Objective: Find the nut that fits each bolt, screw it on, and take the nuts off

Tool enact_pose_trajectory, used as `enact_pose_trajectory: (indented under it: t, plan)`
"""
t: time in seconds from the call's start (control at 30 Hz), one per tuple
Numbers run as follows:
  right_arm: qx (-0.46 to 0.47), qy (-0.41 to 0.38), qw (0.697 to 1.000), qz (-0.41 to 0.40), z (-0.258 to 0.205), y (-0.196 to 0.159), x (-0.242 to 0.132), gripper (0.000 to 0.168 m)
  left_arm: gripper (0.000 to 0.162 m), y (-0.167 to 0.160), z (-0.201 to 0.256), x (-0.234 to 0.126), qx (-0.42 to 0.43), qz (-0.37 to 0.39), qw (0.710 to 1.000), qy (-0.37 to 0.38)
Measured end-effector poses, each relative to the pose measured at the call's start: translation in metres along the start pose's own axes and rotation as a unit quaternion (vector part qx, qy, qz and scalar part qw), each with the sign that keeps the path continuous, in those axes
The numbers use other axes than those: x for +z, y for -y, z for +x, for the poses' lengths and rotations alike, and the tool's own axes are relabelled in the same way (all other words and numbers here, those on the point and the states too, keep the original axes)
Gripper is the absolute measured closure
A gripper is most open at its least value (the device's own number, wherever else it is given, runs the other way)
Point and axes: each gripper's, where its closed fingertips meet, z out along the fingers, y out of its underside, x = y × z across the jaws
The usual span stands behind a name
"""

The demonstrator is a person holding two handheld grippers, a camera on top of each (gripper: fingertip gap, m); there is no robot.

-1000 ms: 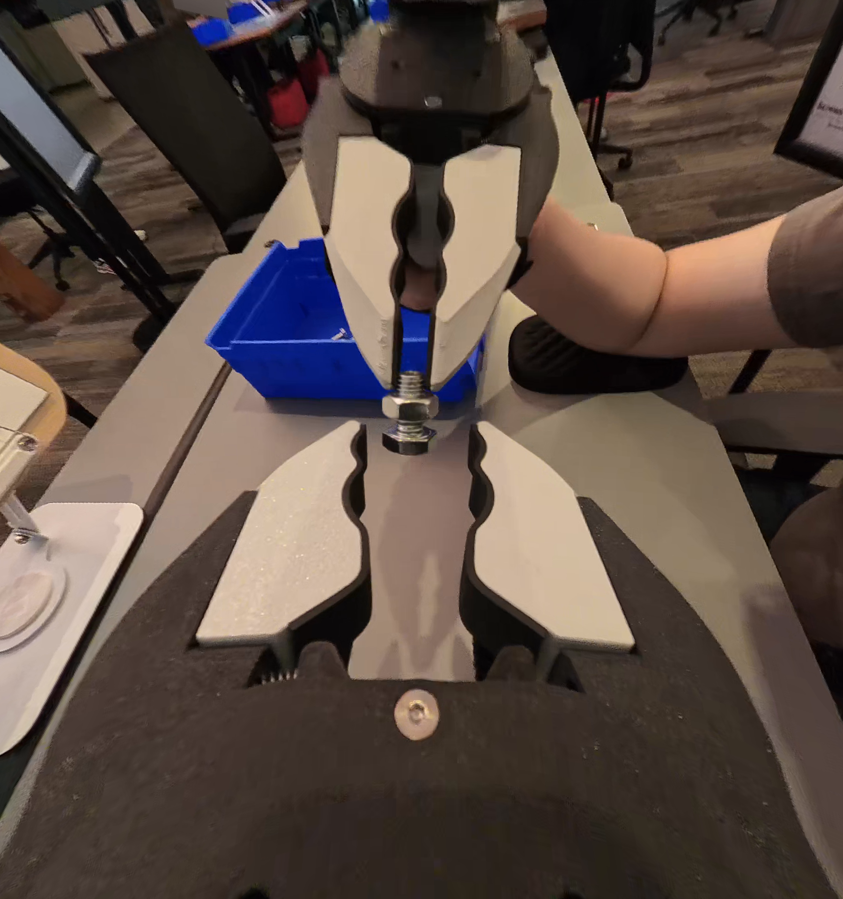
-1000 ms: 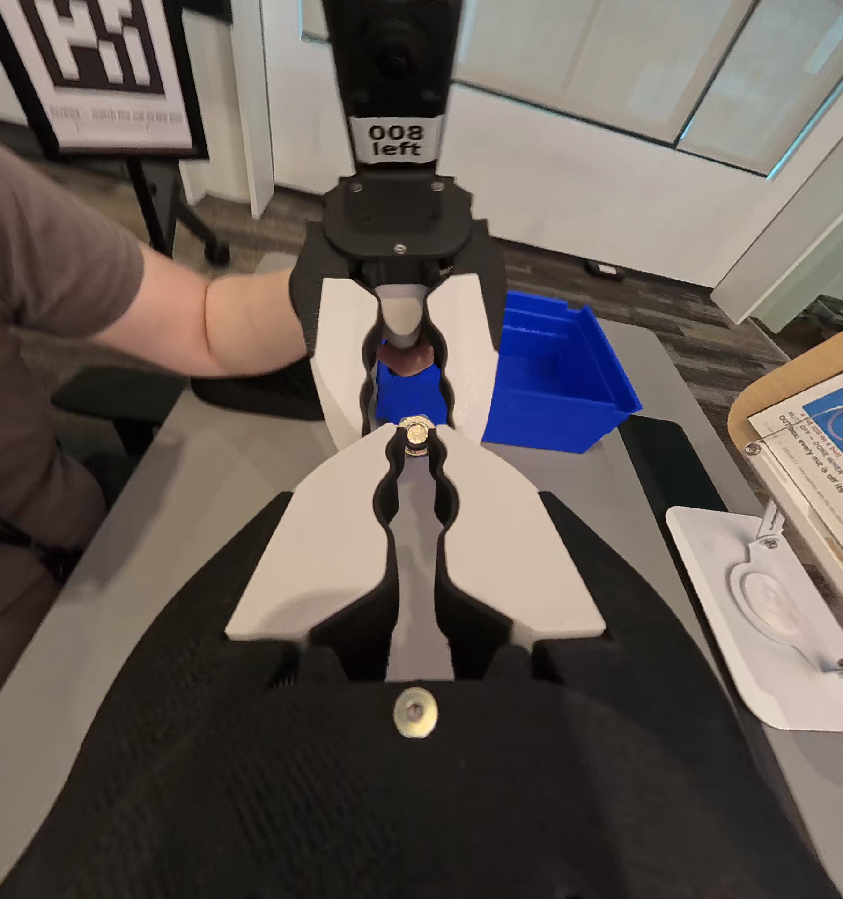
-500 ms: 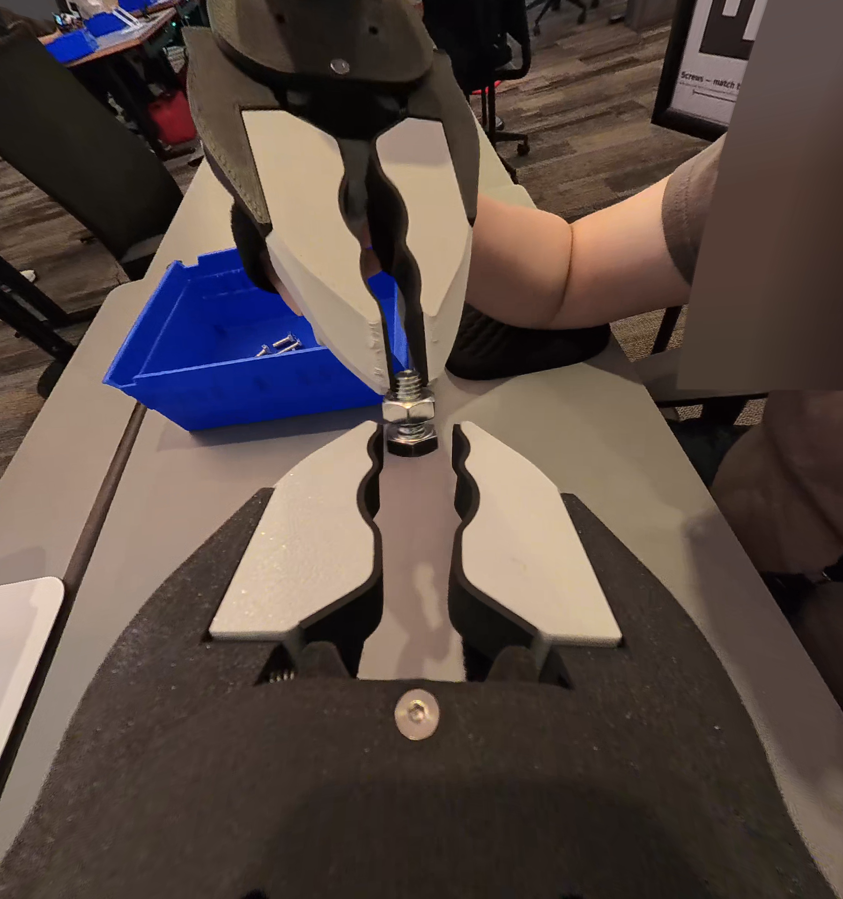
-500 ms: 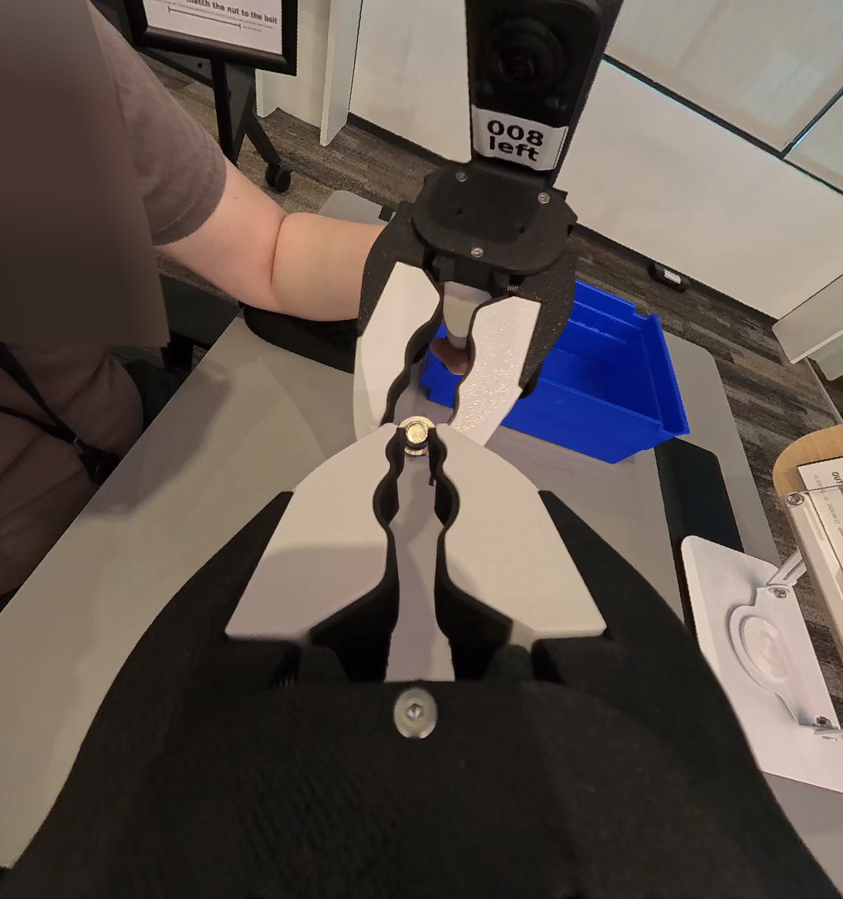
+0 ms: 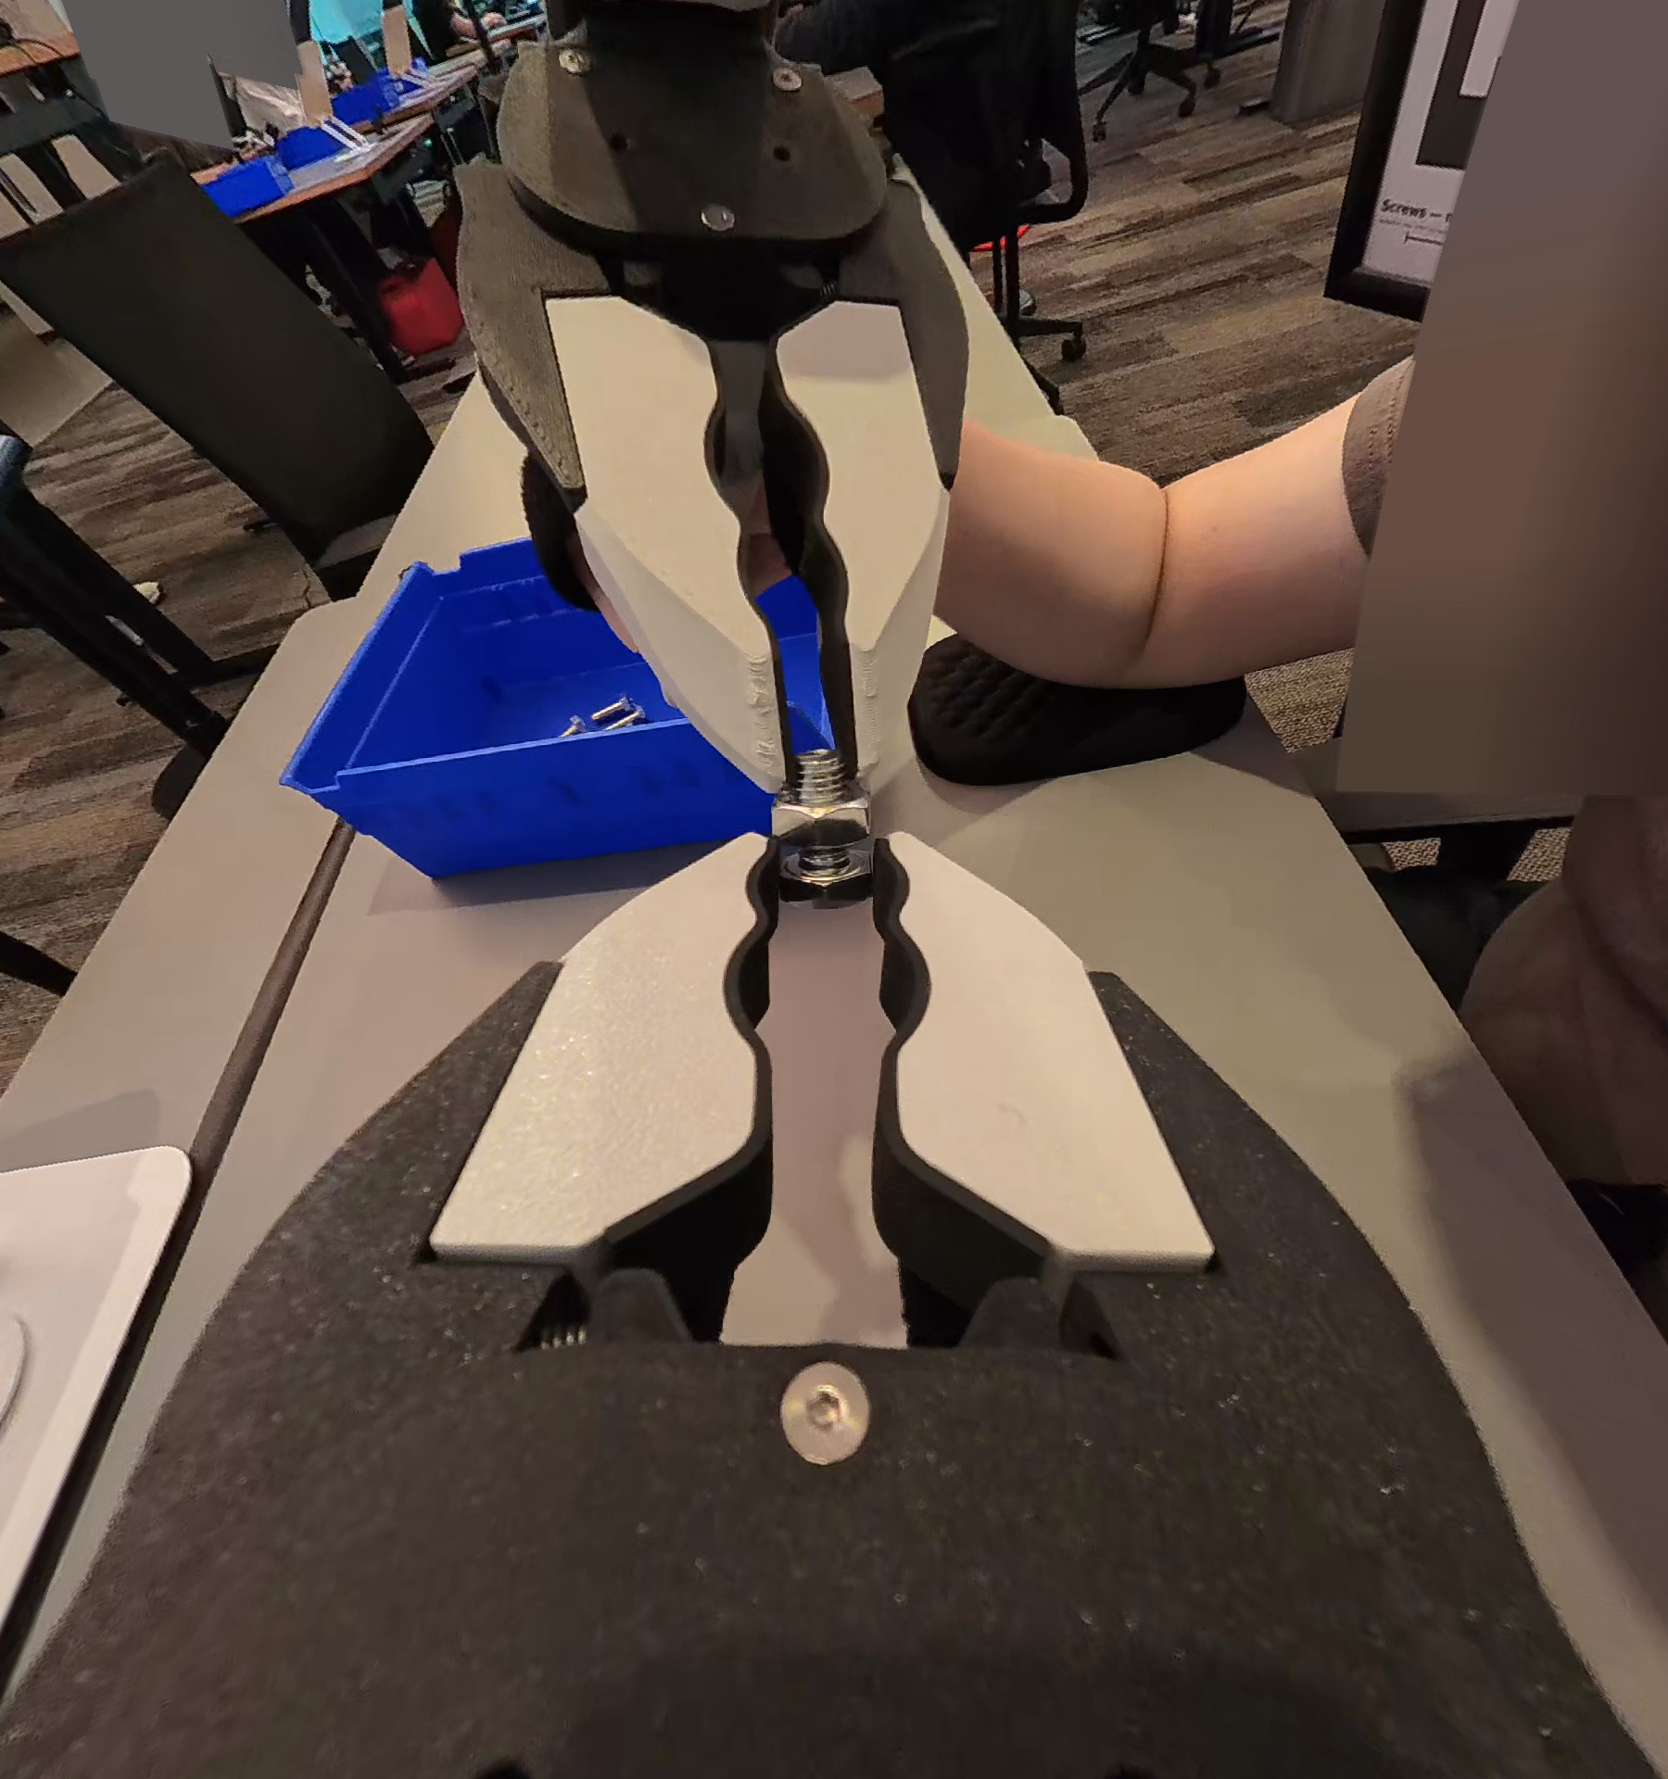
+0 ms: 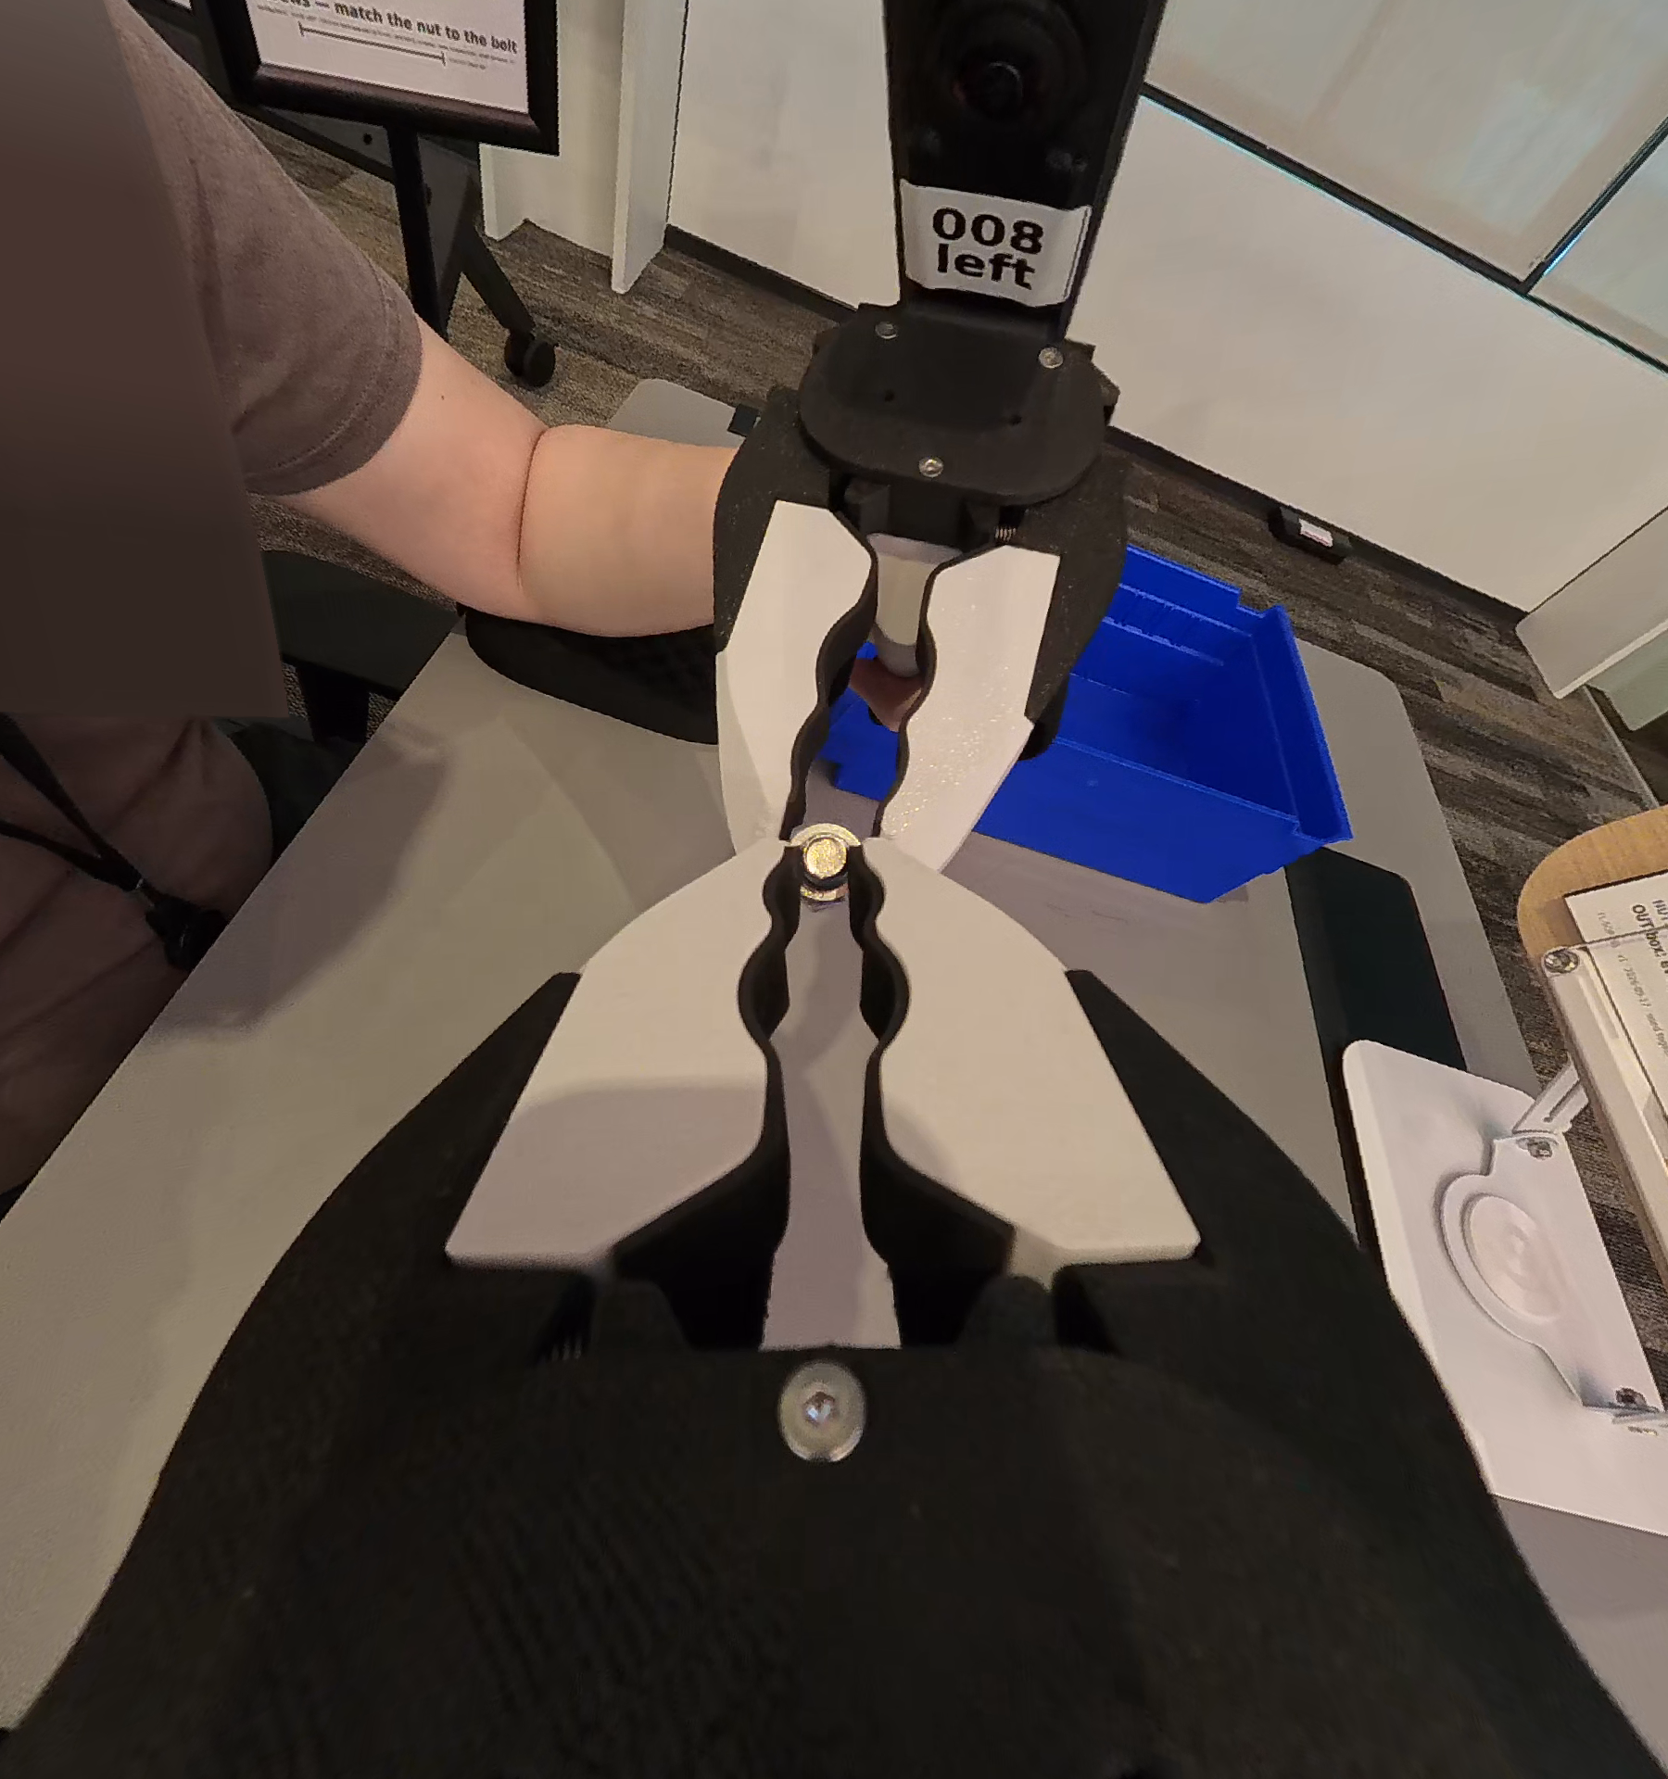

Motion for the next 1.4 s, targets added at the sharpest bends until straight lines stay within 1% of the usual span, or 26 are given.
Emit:
enact_pose_trajectory:
  t: [0.13, 0.2, 0.27, 0.37, 0.53, 0.63, 0.8, 0.83, 0.9, 1.0, 1.13, 1.3, 1.4]
  plan:
    - [-0.007, -0.015, 1.000, 0.022, 0.004, 0.006, -0.002, 0.156, 0.144, 0.005, -0.004, -0.001, 0.001, 0.012, 1.000, 0.014]
    - [0.002, -0.038, 0.998, 0.045, 0.012, 0.012, -0.005, 0.138, 0.144, 0.009, -0.010, -0.005, -0.007, 0.026, 0.999, 0.030]
    - [0.017, -0.046, 0.996, 0.079, 0.017, 0.021, -0.009, 0.134, 0.144, 0.013, -0.017, -0.008, -0.015, 0.036, 0.998, 0.049]
    - [0.036, -0.068, 0.989, 0.129, 0.027, 0.031, -0.014, 0.134, 0.144, 0.020, -0.022, -0.011, -0.022, 0.058, 0.996, 0.068]
    - [0.044, -0.061, 0.987, 0.139, 0.028, 0.030, -0.008, 0.134, 0.144, 0.035, -0.025, -0.019, -0.034, 0.107, 0.990, 0.081]
    - [0.054, -0.059, 0.985, 0.156, 0.029, 0.033, -0.007, 0.135, 0.145, 0.039, -0.024, -0.021, -0.033, 0.122, 0.989, 0.079]
    - [0.078, -0.031, 0.981, 0.176, 0.030, 0.032, -0.014, 0.138, 0.144, 0.044, -0.016, -0.022, -0.034, 0.133, 0.989, 0.054]
    - [0.084, -0.031, 0.980, 0.176, 0.031, 0.031, -0.016, 0.141, 0.145, 0.045, -0.014, -0.023, -0.036, 0.137, 0.989, 0.046]
    - [0.088, -0.026, 0.981, 0.174, 0.032, 0.029, -0.018, 0.141, 0.144, 0.048, -0.015, -0.026, -0.042, 0.147, 0.987, 0.045]
    - [0.080, -0.003, 0.977, 0.195, 0.021, 0.040, -0.016, 0.141, 0.144, 0.046, -0.017, -0.026, -0.049, 0.141, 0.988, 0.045]
    - [0.077, -0.030, 0.979, 0.189, 0.024, 0.042, -0.007, 0.139, 0.145, 0.045, -0.014, -0.021, -0.049, 0.139, 0.988, 0.040]
    - [0.093, -0.012, 0.976, 0.195, 0.027, 0.037, -0.013, 0.138, 0.144, 0.046, -0.014, -0.022, -0.051, 0.142, 0.988, 0.040]
    - [0.106, -0.016, 0.975, 0.192, 0.032, 0.034, -0.019, 0.142, 0.145, 0.049, -0.014, -0.026, -0.056, 0.153, 0.986, 0.033]
